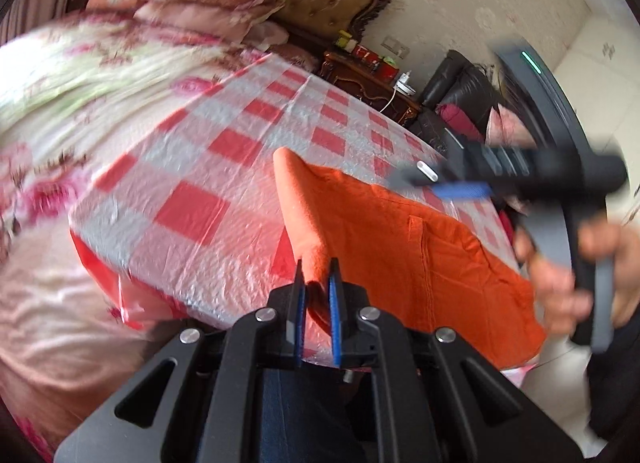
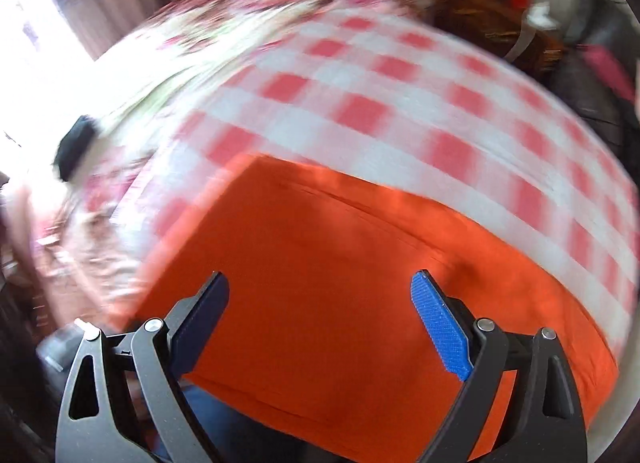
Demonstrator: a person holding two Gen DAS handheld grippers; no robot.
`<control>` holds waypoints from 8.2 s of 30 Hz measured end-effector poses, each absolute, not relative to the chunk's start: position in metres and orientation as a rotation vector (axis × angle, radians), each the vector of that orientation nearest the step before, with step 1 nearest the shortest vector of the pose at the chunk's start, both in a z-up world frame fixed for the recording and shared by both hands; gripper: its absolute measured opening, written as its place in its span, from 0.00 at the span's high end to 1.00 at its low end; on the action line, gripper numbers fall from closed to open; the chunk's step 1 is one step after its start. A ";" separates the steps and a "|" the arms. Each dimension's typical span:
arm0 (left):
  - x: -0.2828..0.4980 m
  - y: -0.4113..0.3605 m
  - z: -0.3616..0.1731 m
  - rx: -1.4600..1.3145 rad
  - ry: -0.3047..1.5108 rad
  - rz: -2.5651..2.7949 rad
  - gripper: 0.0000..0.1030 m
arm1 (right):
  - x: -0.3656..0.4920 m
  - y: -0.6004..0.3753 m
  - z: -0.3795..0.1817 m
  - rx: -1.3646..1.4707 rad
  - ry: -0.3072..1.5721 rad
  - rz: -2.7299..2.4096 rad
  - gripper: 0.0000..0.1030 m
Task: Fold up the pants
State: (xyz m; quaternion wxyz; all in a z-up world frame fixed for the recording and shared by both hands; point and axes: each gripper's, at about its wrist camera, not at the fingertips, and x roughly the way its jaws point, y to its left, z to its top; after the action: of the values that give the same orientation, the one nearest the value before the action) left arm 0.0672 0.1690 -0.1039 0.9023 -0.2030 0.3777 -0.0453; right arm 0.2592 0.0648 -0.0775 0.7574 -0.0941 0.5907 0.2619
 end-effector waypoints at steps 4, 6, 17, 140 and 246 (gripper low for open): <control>0.071 0.144 -0.090 -0.281 0.759 -0.084 0.91 | 0.279 0.130 -0.086 -0.357 1.381 0.617 0.14; 0.071 0.136 -0.084 -0.233 0.749 -0.079 0.91 | 0.283 0.155 -0.098 -0.458 1.403 0.606 0.14; 0.069 0.093 -0.035 -0.098 0.617 -0.213 0.92 | 0.297 0.098 -0.076 -0.370 1.346 0.643 0.88; 0.153 -0.153 -0.161 0.164 0.840 -0.485 0.60 | 0.152 -0.350 -0.160 -0.073 0.931 -0.152 0.25; 0.069 -0.161 -0.046 -0.001 0.810 -0.356 0.02 | 0.037 -0.329 -0.054 0.060 0.828 -0.329 0.14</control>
State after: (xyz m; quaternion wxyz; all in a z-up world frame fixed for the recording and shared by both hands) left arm 0.0690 -0.1614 -0.0458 0.9037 -0.0005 0.3921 -0.1720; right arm 0.0366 -0.3286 -0.0539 0.9019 0.0291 0.4004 -0.1592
